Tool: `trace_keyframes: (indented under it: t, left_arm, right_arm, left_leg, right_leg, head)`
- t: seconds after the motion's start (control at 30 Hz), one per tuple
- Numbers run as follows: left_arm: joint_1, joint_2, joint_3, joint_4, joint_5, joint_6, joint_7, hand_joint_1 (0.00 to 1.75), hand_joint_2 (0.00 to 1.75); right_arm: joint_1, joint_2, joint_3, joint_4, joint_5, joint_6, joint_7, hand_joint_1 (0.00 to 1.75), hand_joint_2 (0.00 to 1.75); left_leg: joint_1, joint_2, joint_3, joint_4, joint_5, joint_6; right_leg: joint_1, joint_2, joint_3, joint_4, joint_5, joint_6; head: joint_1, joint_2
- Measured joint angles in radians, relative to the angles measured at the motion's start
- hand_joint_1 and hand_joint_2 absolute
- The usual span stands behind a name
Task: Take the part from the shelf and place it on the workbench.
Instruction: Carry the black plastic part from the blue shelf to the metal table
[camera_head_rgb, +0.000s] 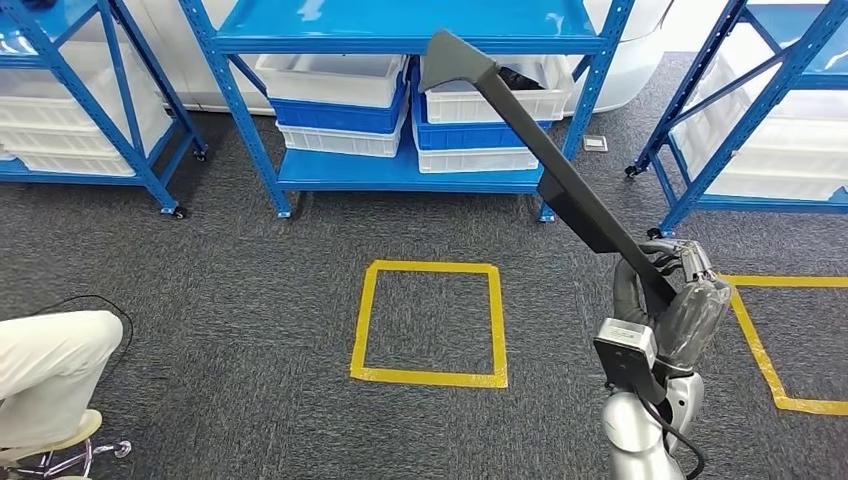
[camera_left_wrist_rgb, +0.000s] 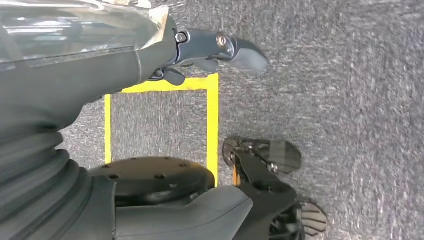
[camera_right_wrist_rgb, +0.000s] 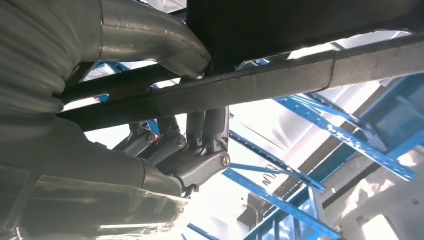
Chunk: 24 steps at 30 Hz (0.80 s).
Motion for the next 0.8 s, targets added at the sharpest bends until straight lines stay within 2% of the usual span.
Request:
trace_keyframes:
  t: [0.03, 0.07, 0.1, 0.17, 0.2, 0.23, 0.27, 0.3, 0.33, 0.37, 0.4, 0.43, 0.47, 0.53, 0.57, 0.63, 0.67, 0.7, 0.73, 0.77, 0.8]
  left_arm:
    - [0.0, 0.0, 0.0, 0.0, 0.0, 0.0, 0.0, 0.0, 1.75]
    - [0.0, 0.0, 0.0, 0.0, 0.0, 0.0, 0.0, 0.0, 1.75]
    - [-0.001, 0.0, 0.0, 0.0, 0.0, 0.0, -0.001, 0.0, 1.75]
    - [-0.003, 0.0, 0.0, 0.0, 0.0, -0.001, -0.003, 0.0, 1.75]
    - [-0.003, 0.0, 0.0, 0.0, 0.001, -0.002, -0.004, 0.0, 1.75]
    - [-0.003, 0.0, 0.0, 0.0, 0.002, -0.003, -0.005, 0.0, 1.75]
    - [-0.002, 0.0, 0.0, 0.0, 0.002, -0.005, -0.006, 0.0, 1.75]
    - [-0.003, 0.0, 0.0, 0.0, 0.003, -0.007, -0.008, 0.0, 1.75]
    - [-0.003, 0.0, 0.0, 0.0, 0.002, -0.009, -0.009, 0.0, 1.75]
    - [-0.003, 0.0, 0.0, 0.0, 0.0, -0.012, -0.012, 0.0, 1.75]
    - [-0.003, 0.0, 0.0, 0.0, -0.002, -0.013, -0.014, 0.0, 1.75]
    - [-0.002, 0.0, 0.0, 0.0, -0.005, -0.014, -0.017, 0.0, 1.75]
    - [-0.002, 0.0, 0.0, 0.0, -0.006, -0.015, -0.019, 0.0, 1.75]
    - [-0.002, 0.001, 0.0, 0.001, -0.007, -0.016, -0.021, 0.0, 1.75]
    - [-0.001, 0.001, 0.0, 0.001, -0.007, -0.015, -0.021, 0.0, 1.75]
    - [-0.001, 0.001, 0.0, 0.001, -0.008, -0.011, -0.021, 0.0, 1.75]
    - [-0.001, 0.001, 0.0, 0.001, -0.008, -0.006, -0.022, 0.0, 1.75]
    - [-0.001, 0.002, 0.0, 0.001, -0.008, 0.0, -0.025, 0.0, 1.75]
    - [-0.001, 0.002, 0.0, 0.001, -0.008, 0.006, -0.028, 0.0, 1.75]
    - [-0.001, 0.003, 0.0, 0.001, -0.007, 0.011, -0.034, 0.0, 1.75]
    - [0.0, 0.003, 0.0, 0.001, -0.006, 0.014, -0.039, 0.0, 1.75]
  right_arm:
    - [-0.001, 0.0, 0.001, 0.001, -0.001, 0.0, 0.0, 1.75, 1.75]
    - [-0.002, 0.0, 0.001, 0.002, -0.003, 0.0, 0.0, 1.75, 1.75]
    - [-0.004, 0.0, 0.001, 0.003, -0.006, 0.0, 0.0, 1.75, 1.75]
    - [-0.007, -0.001, 0.001, 0.006, -0.013, 0.0, -0.001, 1.75, 1.75]
    - [-0.008, -0.001, 0.002, 0.008, -0.017, 0.0, -0.001, 1.75, 1.75]
    - [-0.008, -0.001, 0.002, 0.01, -0.021, 0.0, -0.002, 1.75, 1.75]
    - [-0.009, -0.001, 0.002, 0.012, -0.023, 0.0, -0.003, 1.75, 1.75]
    - [-0.01, -0.001, 0.002, 0.014, -0.025, 0.0, -0.003, 1.75, 1.75]
    - [-0.013, 0.0, 0.003, 0.014, -0.027, 0.0, -0.003, 1.75, 1.75]
    - [-0.016, 0.0, 0.004, 0.014, -0.029, 0.0, -0.003, 1.75, 1.75]
    - [-0.02, 0.001, 0.006, 0.015, -0.035, 0.0, -0.003, 1.75, 1.75]
    - [-0.024, 0.002, 0.01, 0.016, -0.046, 0.001, -0.003, 1.75, 1.75]
    - [-0.026, 0.003, 0.015, 0.018, -0.06, 0.002, -0.002, 1.75, 1.75]
    - [-0.03, 0.002, 0.024, 0.023, -0.086, 0.004, 0.001, 1.75, 1.75]
    - [-0.032, 0.002, 0.028, 0.026, -0.094, 0.004, 0.003, 1.75, 1.75]
    - [-0.036, 0.002, 0.036, 0.031, -0.102, 0.005, 0.005, 1.75, 1.75]
    - [-0.037, 0.002, 0.039, 0.033, -0.104, 0.005, 0.006, 1.75, 1.75]
    - [-0.037, 0.001, 0.042, 0.036, -0.106, 0.005, 0.006, 1.75, 1.75]
    - [-0.037, 0.0, 0.044, 0.039, -0.107, 0.004, 0.007, 1.75, 1.75]
    - [-0.037, 0.0, 0.045, 0.041, -0.109, 0.004, 0.008, 1.75, 1.75]
    - [-0.037, -0.002, 0.045, 0.042, -0.11, 0.003, 0.01, 1.75, 1.75]
  left_leg:
    - [0.001, 0.002, -0.007, -0.006, 0.012, 0.006]
    - [0.003, 0.005, -0.016, -0.012, 0.027, 0.012]
    - [0.006, 0.008, -0.028, -0.016, 0.041, 0.017]
    - [0.004, 0.012, -0.058, -0.014, 0.066, 0.021]
    - [0.003, 0.013, -0.074, -0.013, 0.078, 0.02]
    - [0.004, 0.014, -0.092, -0.011, 0.089, 0.018]
    - [0.005, 0.014, -0.109, -0.008, 0.101, 0.015]
    - [0.006, 0.014, -0.127, -0.002, 0.111, 0.011]
    - [0.008, 0.015, -0.143, 0.005, 0.119, 0.006]
    - [0.007, 0.016, -0.158, 0.013, 0.125, 0.0]
    - [0.006, 0.018, -0.168, 0.019, 0.132, -0.007]
    - [0.004, 0.02, -0.175, 0.023, 0.138, -0.012]
    - [0.004, 0.023, -0.178, 0.024, 0.145, -0.017]
    - [0.009, 0.024, -0.182, 0.028, 0.146, -0.028]
    - [0.012, 0.021, -0.189, 0.045, 0.125, -0.034]
    - [0.015, 0.013, -0.22, 0.138, 0.038, -0.044]
    - [0.016, 0.011, -0.24, 0.204, -0.006, -0.048]
    - [0.017, 0.01, -0.254, 0.262, -0.034, -0.05]
    - [0.017, 0.009, -0.255, 0.295, -0.043, -0.051]
    - [0.018, 0.007, -0.237, 0.288, -0.032, -0.049]
    - [0.018, 0.002, -0.2, 0.245, -0.01, -0.045]
  right_leg:
    - [0.0, 0.001, -0.007, 0.007, -0.008, 0.002]
    - [0.002, 0.002, -0.019, 0.028, -0.032, 0.0]
    - [0.003, 0.002, -0.036, 0.069, -0.07, -0.005]
    - [0.0, 0.004, -0.071, 0.191, -0.153, -0.012]
    - [-0.001, 0.004, -0.079, 0.248, -0.174, -0.008]
    - [-0.003, 0.004, -0.074, 0.279, -0.173, 0.003]
    - [-0.005, 0.003, -0.054, 0.277, -0.155, 0.017]
    - [-0.008, 0.003, -0.016, 0.24, -0.13, 0.03]
    - [-0.011, 0.003, 0.032, 0.175, -0.116, 0.037]
    - [-0.009, 0.002, 0.085, 0.1, -0.117, 0.037]
    - [-0.007, 0.002, 0.119, 0.039, -0.128, 0.029]
    - [-0.003, 0.003, 0.138, 0.0, -0.141, 0.018]
    - [0.002, 0.004, 0.142, -0.016, -0.146, 0.007]
    - [-0.003, 0.01, 0.131, -0.016, -0.135, -0.015]
    - [-0.005, 0.011, 0.127, -0.016, -0.127, -0.027]
    - [-0.006, 0.016, 0.116, -0.016, -0.109, -0.043]
    - [-0.005, 0.019, 0.108, -0.015, -0.1, -0.046]
    - [-0.004, 0.025, 0.098, -0.014, -0.091, -0.046]
    - [-0.003, 0.032, 0.088, -0.013, -0.084, -0.044]
    - [-0.002, 0.039, 0.079, -0.013, -0.077, -0.042]
    - [-0.002, 0.048, 0.072, -0.012, -0.072, -0.038]
  head:
    - [0.0, 0.0]
    - [0.003, 0.0]
    - [0.006, 0.0]
    - [0.012, 0.0]
    - [0.012, 0.0]
    - [0.012, 0.0]
    - [0.012, 0.0]
    - [0.012, 0.0]
    - [0.012, 0.0]
    - [0.012, 0.0]
    - [0.011, 0.0]
    - [0.01, 0.0]
    - [0.008, 0.0]
    - [0.007, 0.0]
    - [0.006, 0.0]
    - [0.005, 0.0]
    - [0.004, 0.0]
    - [0.004, 0.0]
    - [0.004, 0.0]
    - [0.004, 0.0]
    - [0.004, 0.0]
